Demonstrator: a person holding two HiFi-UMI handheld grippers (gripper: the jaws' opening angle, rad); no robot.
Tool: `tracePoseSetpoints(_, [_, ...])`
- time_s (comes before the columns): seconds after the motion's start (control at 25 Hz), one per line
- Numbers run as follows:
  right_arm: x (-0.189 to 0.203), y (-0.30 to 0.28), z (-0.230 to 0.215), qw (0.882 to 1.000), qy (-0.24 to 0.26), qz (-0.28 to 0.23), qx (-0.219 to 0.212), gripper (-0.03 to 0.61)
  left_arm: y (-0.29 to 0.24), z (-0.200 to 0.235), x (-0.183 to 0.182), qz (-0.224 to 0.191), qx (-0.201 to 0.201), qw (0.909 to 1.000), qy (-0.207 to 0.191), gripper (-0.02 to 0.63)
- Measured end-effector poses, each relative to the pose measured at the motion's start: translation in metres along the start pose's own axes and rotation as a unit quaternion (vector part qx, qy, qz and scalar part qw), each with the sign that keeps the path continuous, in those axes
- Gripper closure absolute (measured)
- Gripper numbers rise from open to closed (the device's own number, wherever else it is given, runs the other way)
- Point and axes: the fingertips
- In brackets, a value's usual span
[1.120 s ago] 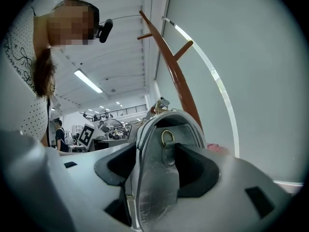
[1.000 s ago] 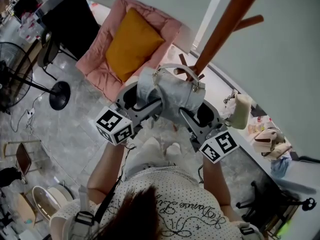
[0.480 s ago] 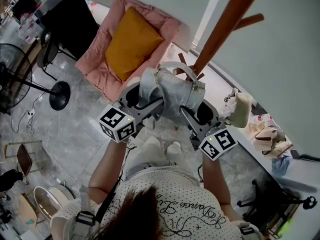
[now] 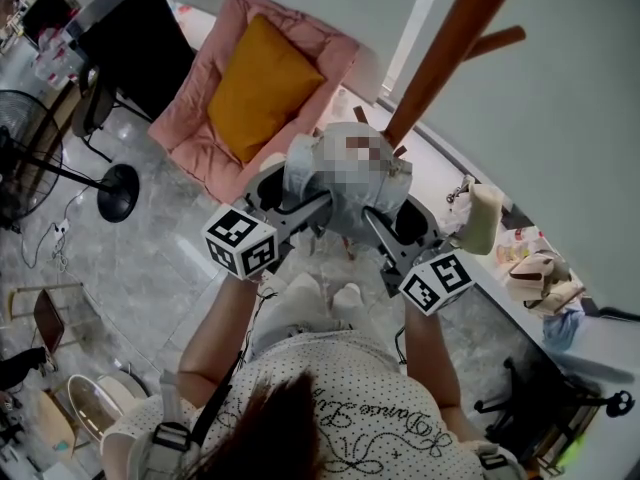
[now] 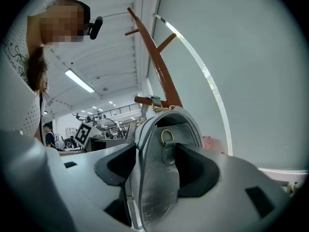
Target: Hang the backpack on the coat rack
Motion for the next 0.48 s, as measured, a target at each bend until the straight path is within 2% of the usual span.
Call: tracePoseSetpoints(0.48, [0.0056,0.0020,-0.0091,1.000,-0.017,0.001,0.011,0.318,-0.0111,0.0013,0.0035,0.012,0.009,0.9999,0.001,0.259])
Point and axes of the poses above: the fingertips, and each gripper's own axes: y backward along the fingers, z to its left, x out of its underside, and after that the axes turned 10 degrees about z, right-handed
